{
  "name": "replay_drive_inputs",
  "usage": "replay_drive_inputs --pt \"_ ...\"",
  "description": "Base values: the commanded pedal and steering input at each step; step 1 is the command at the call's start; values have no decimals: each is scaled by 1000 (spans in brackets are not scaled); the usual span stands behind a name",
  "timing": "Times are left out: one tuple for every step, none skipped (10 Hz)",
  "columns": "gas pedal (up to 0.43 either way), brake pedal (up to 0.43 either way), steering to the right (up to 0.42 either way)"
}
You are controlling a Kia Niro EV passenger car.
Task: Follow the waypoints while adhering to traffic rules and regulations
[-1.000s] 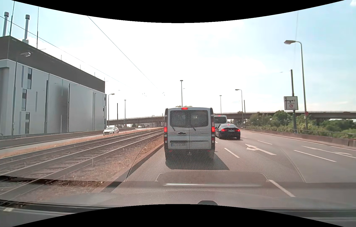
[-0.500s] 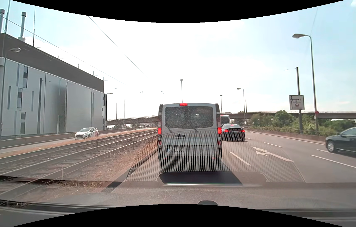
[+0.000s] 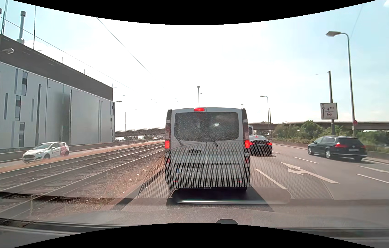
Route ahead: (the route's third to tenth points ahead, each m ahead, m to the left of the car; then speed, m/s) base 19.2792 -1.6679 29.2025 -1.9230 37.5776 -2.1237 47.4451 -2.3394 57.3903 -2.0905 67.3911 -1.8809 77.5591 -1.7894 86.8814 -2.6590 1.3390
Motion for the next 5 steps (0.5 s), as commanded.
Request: replay_drive_inputs --pt "0 250 -10" --pt "0 250 -10" --pt "0 250 -10" --pt "0 244 -10" --pt "0 238 -10"
